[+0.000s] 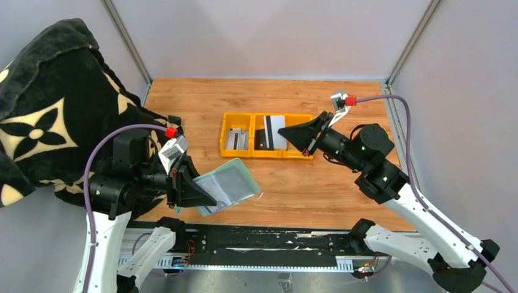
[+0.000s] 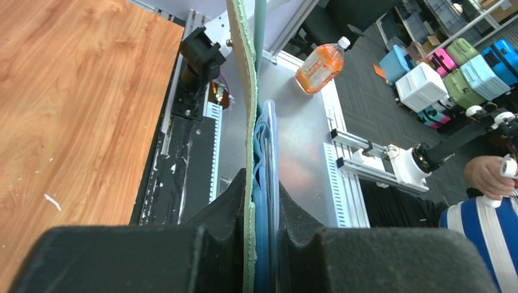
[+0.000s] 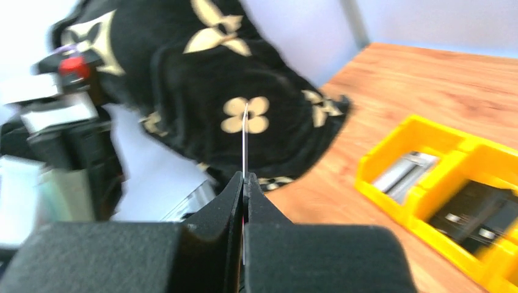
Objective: Take the credit cards out of the card holder
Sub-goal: Place the credit card in the storage box.
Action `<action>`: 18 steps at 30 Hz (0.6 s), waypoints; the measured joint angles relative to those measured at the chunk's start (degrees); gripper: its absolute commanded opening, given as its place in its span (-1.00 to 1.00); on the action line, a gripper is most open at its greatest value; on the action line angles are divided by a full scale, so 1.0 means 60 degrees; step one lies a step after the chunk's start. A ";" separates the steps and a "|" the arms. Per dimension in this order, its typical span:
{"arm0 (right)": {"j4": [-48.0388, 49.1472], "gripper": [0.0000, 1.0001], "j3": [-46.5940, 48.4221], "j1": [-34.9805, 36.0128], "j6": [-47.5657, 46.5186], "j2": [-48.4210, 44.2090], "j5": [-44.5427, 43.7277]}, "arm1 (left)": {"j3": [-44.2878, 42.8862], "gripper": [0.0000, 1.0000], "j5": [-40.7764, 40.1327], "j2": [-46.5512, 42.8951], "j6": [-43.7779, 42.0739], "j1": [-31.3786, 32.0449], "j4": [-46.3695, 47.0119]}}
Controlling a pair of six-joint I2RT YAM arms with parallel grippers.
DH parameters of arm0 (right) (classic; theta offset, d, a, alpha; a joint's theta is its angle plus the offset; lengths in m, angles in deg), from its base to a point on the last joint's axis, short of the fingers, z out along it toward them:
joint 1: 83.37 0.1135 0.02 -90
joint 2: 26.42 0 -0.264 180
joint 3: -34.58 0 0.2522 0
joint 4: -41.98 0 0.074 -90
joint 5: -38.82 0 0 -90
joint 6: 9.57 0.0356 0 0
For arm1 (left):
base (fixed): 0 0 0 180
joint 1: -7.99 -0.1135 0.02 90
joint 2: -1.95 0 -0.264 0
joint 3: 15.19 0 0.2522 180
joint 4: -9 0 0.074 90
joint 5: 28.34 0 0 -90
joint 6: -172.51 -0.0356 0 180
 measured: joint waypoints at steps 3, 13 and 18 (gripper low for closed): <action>-0.0248 -1.00 0.0000 -0.0892 0.0182 0.0437 -0.0299 | -0.0113 -0.72 -0.0171 0.0000 0.0000 0.0004 0.0000; -0.0437 -1.00 0.1472 -0.1490 0.1038 0.6105 -0.0601 | -0.0448 -0.71 -0.0667 0.0011 -0.0025 0.0004 0.0004; -0.0732 -1.00 0.3100 -0.1268 0.1311 0.8597 -0.1209 | -0.0488 -0.71 -0.0754 0.0022 -0.0091 0.0004 0.0004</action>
